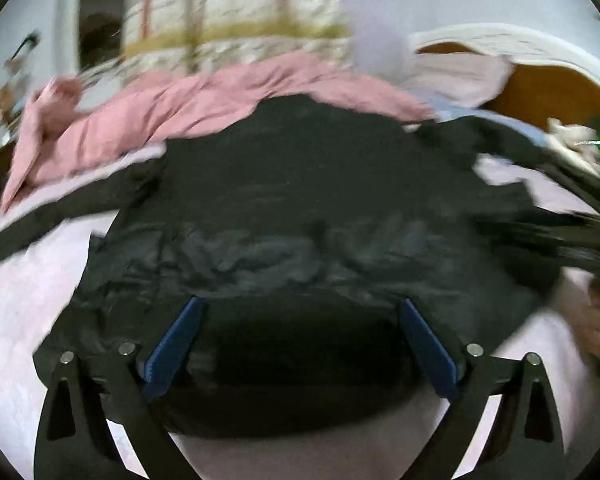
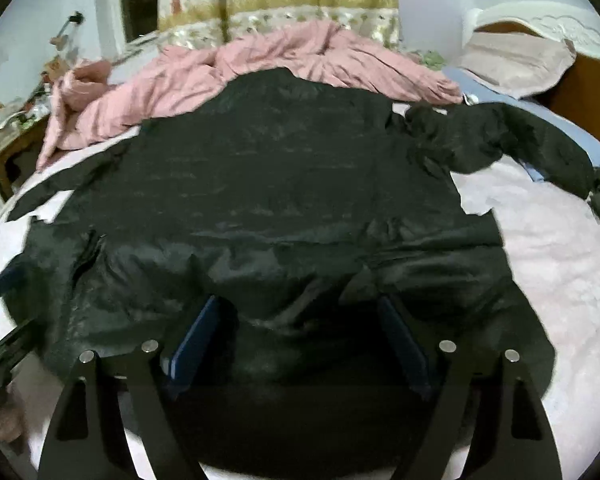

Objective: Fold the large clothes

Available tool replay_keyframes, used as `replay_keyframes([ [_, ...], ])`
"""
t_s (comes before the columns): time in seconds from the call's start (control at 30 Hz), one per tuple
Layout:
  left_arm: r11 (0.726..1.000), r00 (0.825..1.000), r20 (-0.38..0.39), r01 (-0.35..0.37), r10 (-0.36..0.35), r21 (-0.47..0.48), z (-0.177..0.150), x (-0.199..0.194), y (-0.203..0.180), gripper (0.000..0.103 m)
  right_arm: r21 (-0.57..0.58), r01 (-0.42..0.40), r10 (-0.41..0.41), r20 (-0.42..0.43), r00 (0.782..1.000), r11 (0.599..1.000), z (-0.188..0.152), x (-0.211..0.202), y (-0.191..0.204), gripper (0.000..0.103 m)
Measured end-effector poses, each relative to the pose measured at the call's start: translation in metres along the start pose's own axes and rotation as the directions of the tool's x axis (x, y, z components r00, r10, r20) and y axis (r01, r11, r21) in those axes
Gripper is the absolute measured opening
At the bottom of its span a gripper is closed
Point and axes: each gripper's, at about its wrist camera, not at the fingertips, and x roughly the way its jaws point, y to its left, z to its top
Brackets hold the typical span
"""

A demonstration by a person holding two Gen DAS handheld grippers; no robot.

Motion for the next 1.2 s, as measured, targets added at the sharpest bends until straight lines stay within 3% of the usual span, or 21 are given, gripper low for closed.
replay_keyframes([
  [0.07,0.999,0.997,-0.071,-0.018,0.014,-0.044,0.002,0.018,0.006,0.087,-0.029,-0.087,0.084,-0.077,0.993,0.996,-0.008,-0.008,0.004,0.084],
  [0.13,0.996,0.991,-0.132,-0.046,0.037,-0.07,0.004,0.031,0.008,0.086,-0.083,-0.071,0.055,-0.176,0.983,0.994,-0.015,-0.004,0.009,0.085],
  [0.2,0.995,0.988,-0.146,-0.066,0.055,-0.069,0.004,0.036,0.005,0.086,-0.106,-0.041,0.027,-0.129,0.991,0.993,-0.017,-0.008,0.01,0.085],
  [0.3,0.995,0.985,-0.155,-0.091,0.082,-0.05,0.005,0.042,0.002,0.087,-0.104,0.018,-0.033,-0.145,0.989,0.994,-0.017,0.007,0.008,0.086],
  [0.4,0.996,0.988,-0.146,-0.067,0.058,-0.06,0.003,0.04,0.004,0.088,-0.083,0.103,-0.112,-0.119,0.987,0.991,-0.014,0.025,-0.001,0.091],
  [0.63,0.994,0.998,-0.061,-0.005,-0.002,-0.111,0.005,0.019,0.019,0.088,0.02,0.129,-0.128,-0.056,0.99,0.991,-0.01,0.024,-0.02,0.095],
  [0.77,0.993,0.993,0.091,-0.068,0.077,-0.092,0.006,-0.022,0.021,0.088,0.032,0.124,-0.125,0.047,0.991,0.992,-0.011,-0.007,-0.023,0.095],
  [0.83,0.992,0.988,0.131,-0.063,0.077,-0.107,0.005,-0.04,0.026,0.088,0.048,0.097,-0.1,0.079,0.992,0.994,-0.01,-0.026,-0.022,0.095],
  [1.0,0.988,0.977,0.183,-0.085,0.107,-0.126,0.005,-0.073,0.033,0.09,0.102,0.052,-0.067,0.15,0.986,0.993,-0.027,-0.06,-0.017,0.095],
  [1.2,0.975,0.975,0.153,-0.131,0.16,-0.18,-0.001,-0.084,0.048,0.091,0.133,0.115,-0.129,0.106,0.986,0.985,-0.05,-0.064,-0.018,0.095],
])
